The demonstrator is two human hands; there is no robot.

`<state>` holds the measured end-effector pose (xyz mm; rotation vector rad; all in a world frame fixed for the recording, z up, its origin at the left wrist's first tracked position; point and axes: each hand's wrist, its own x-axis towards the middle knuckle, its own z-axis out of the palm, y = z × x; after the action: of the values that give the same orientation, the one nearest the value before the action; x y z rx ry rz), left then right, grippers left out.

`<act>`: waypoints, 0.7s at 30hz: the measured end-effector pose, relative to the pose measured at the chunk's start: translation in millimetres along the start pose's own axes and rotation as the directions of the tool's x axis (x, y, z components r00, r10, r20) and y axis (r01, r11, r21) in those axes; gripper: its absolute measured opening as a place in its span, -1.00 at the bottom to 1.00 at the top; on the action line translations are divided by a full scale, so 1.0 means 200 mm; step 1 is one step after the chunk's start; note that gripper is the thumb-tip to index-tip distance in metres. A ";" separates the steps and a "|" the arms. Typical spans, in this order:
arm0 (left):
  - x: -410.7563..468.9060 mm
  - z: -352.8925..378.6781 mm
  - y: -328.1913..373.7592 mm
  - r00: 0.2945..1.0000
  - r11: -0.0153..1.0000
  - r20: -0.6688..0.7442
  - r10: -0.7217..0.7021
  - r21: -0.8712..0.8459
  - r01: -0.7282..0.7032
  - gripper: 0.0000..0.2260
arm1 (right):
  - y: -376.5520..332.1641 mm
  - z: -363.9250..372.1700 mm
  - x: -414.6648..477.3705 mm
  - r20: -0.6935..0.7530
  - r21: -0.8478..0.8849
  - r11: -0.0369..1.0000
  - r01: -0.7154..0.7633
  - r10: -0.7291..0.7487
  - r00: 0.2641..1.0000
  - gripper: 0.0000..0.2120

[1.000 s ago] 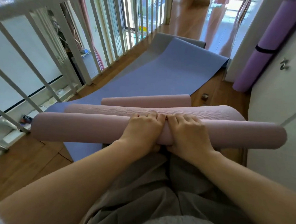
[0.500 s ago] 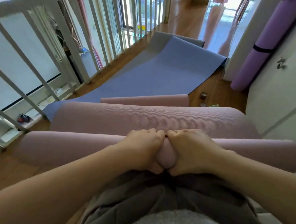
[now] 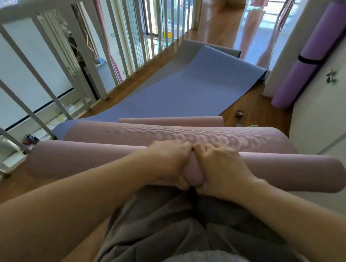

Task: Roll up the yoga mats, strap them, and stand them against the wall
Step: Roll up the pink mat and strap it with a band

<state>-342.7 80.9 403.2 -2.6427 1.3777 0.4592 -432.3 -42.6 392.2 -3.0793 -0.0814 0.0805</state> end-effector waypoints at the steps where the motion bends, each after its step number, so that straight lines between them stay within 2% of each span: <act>1: -0.01 0.03 0.02 0.998 0.999 -0.066 -0.023 0.042 0.026 -0.28 | 0.03 -0.03 0.04 0.069 0.039 0.999 -0.005 0.002 0.998 -0.37; 3: -0.02 0.07 0.05 0.981 0.994 -0.190 -0.028 0.102 0.048 -0.26 | 0.09 -0.09 0.12 0.237 0.065 0.998 0.001 -0.016 0.971 -0.35; 5: 0.00 0.05 0.03 0.984 0.998 -0.174 -0.026 0.052 0.036 -0.24 | 0.10 -0.09 0.15 0.244 0.096 0.995 -0.015 -0.009 0.970 -0.29; 6: 0.02 0.02 0.00 0.992 1.000 -0.124 -0.022 -0.002 0.022 -0.24 | 0.09 -0.06 0.14 0.187 0.089 0.995 -0.039 0.022 0.982 -0.28; 8: 0.07 -0.05 -0.04 1.000 0.997 -0.023 0.018 -0.071 -0.019 -0.28 | 0.04 0.01 0.06 -0.014 -0.016 0.997 -0.070 0.069 0.997 -0.31; 10: 0.08 -0.06 -0.03 1.000 0.997 0.007 0.025 -0.073 -0.025 -0.30 | 0.02 0.05 0.02 -0.100 -0.051 0.997 -0.062 0.057 0.993 -0.35; 11: 0.08 -0.04 -0.02 1.000 0.999 -0.027 -0.005 -0.045 0.004 -0.29 | 0.03 0.02 0.04 -0.069 -0.026 0.997 -0.066 0.064 0.996 -0.36; 13: 0.05 0.03 0.02 0.978 0.990 -0.201 -0.057 0.113 0.081 -0.24 | 0.10 -0.06 0.13 0.066 0.040 0.998 -0.055 0.053 0.996 -0.33; 15: 0.01 0.10 0.05 0.942 0.959 -0.333 -0.033 0.255 0.124 -0.20 | 0.15 -0.10 0.22 0.204 0.070 0.997 -0.022 0.007 0.979 -0.28; 16: 0.02 0.10 0.05 0.934 0.957 -0.357 -0.021 0.263 0.122 -0.21 | 0.15 -0.08 0.23 0.202 0.073 0.997 -0.021 0.006 0.979 -0.27; 17: 0.03 0.09 0.03 0.938 0.965 -0.347 -0.024 0.236 0.111 -0.22 | 0.15 -0.05 0.22 0.149 0.065 0.997 -0.042 0.032 0.988 -0.28; 19: 0.09 0.04 -0.02 0.964 0.990 -0.265 -0.035 0.124 0.070 -0.24 | 0.10 0.05 0.15 -0.106 -0.036 0.996 -0.079 0.075 0.992 -0.32; 21: 0.15 -0.04 -0.06 0.989 0.999 -0.146 -0.028 0.034 0.033 -0.25 | 0.09 0.10 0.10 -0.217 -0.094 0.991 -0.097 0.075 0.973 -0.35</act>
<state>-315.5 62.4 401.2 -2.7103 1.3682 0.2395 -411.9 -57.7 370.6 -3.1712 0.0603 -0.2580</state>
